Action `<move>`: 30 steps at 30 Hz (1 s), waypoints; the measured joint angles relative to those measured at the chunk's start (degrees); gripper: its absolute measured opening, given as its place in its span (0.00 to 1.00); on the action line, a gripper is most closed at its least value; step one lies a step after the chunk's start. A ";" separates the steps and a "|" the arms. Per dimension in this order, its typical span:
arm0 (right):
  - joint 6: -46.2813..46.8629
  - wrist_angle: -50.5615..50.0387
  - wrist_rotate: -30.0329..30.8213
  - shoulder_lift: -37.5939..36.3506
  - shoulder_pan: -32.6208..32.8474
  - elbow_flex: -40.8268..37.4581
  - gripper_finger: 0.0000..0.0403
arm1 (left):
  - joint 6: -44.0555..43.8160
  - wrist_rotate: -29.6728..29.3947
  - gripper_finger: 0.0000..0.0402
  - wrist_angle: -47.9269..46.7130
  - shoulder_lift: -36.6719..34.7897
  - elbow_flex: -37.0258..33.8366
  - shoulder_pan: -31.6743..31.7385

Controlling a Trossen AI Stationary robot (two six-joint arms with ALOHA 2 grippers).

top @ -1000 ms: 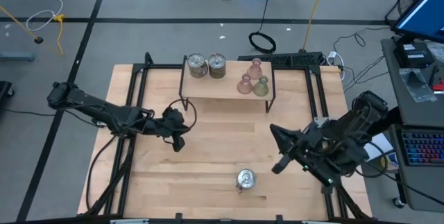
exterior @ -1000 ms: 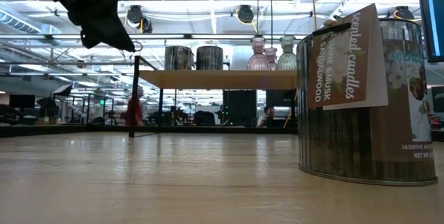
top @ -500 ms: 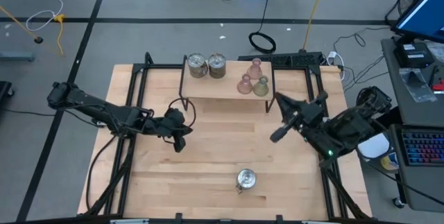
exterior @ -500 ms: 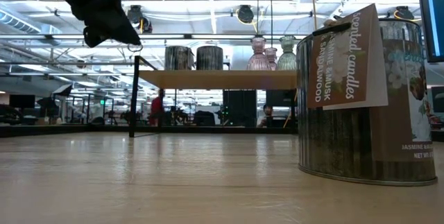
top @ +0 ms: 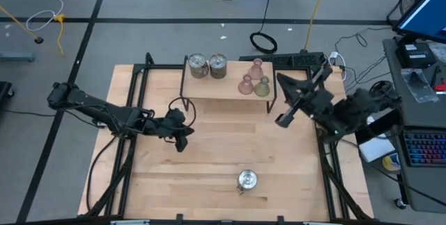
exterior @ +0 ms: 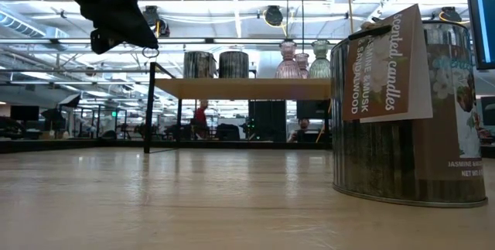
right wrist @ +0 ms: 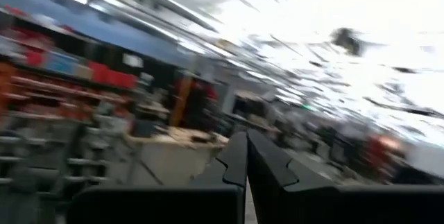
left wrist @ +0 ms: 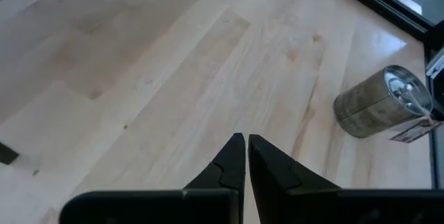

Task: Pick & Place candle stick holders
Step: Put the scented candle on the shelf

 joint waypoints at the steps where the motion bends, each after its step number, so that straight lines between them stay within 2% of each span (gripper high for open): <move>1: 2.74 -3.63 -3.24 -1.27 -0.91 0.00 0.00 | -0.48 0.00 0.05 0.00 -0.02 0.00 0.00; 4: 10.36 -13.20 -11.22 -4.92 -4.08 0.00 0.00 | -1.78 0.00 0.05 0.15 0.00 0.00 0.00; 8: 18.97 -25.31 -16.20 -7.84 -8.46 0.00 0.00 | -3.71 -0.02 0.05 0.18 0.00 0.00 0.00; 13: 32.42 -43.18 -23.69 -8.09 -12.81 -0.03 0.00 | -6.10 -0.02 0.05 0.20 0.00 0.00 0.00; 17: 45.65 -54.28 -33.38 -6.09 -16.47 -0.04 0.00 | -6.96 -0.02 0.05 0.20 0.00 0.02 0.00; 21: 59.09 -63.13 -45.64 -3.29 -19.23 -0.04 0.00 | -7.08 -0.02 0.05 0.20 0.00 0.02 0.00; 30: 83.73 -83.81 -65.21 4.47 -19.32 -0.04 0.00 | -6.44 -0.48 0.05 0.16 0.00 0.04 0.00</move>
